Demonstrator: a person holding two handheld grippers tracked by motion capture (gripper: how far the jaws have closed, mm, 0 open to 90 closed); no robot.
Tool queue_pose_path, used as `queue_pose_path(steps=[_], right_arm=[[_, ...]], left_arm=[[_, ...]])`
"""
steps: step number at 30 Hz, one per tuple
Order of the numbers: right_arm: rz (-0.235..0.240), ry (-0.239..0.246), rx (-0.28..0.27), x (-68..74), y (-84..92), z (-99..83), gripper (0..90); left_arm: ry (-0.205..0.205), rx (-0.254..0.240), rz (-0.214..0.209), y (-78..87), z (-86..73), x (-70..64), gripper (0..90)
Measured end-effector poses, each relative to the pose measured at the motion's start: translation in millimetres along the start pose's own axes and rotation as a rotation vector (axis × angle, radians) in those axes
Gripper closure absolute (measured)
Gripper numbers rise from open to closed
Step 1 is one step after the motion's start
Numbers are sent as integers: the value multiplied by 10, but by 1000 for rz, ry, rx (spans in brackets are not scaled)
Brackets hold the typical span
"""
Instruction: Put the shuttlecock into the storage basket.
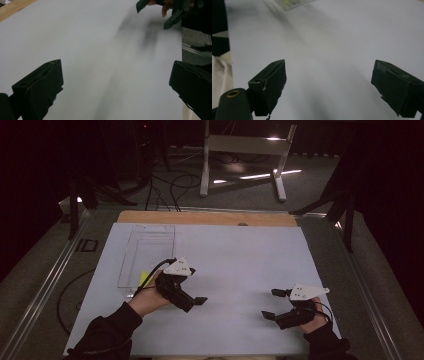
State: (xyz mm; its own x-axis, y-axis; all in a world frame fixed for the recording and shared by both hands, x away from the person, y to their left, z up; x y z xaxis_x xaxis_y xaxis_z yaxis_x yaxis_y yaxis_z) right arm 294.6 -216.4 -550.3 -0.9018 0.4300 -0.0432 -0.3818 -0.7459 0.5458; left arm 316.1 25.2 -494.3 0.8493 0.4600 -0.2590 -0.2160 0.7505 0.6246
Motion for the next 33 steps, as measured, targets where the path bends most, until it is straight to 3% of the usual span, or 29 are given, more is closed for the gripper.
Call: queue_pose_path(steps=[6,17,20,27,33], right_arm=[[5,-10,3,-8,-20,-33,105],[-31,-3,1,-72,-2,-64,95],[-22,-7,0,-76,-15,-81,95],[-11,-5,3,-58,-40,-104,96],[-8,10,-4,-38,-51,-101,96]], left_arm=[[-16,6,2,-49,-165,-50,1],[-18,2,12,-60,-502,-43,1],[-3,11,19,-72,-657,-40,1],[26,14,37,-76,-848,-18,1],[65,16,78,-5,-1034,62,1]])
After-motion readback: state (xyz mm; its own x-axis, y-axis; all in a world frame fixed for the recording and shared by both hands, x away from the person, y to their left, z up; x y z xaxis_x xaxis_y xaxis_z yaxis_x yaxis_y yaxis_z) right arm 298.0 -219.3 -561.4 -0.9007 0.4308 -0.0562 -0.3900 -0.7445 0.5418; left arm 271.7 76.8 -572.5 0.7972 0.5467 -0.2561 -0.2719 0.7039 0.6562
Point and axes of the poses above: each handheld gripper's, and its own axes: y roughly backward along the jaws, z roughly out of its top, x roughly to its left, the point moved 10 cm from there along -y, roughly forward along the jaws, and after that the axes turned 11 degrees about y, right-handed, at the moved point
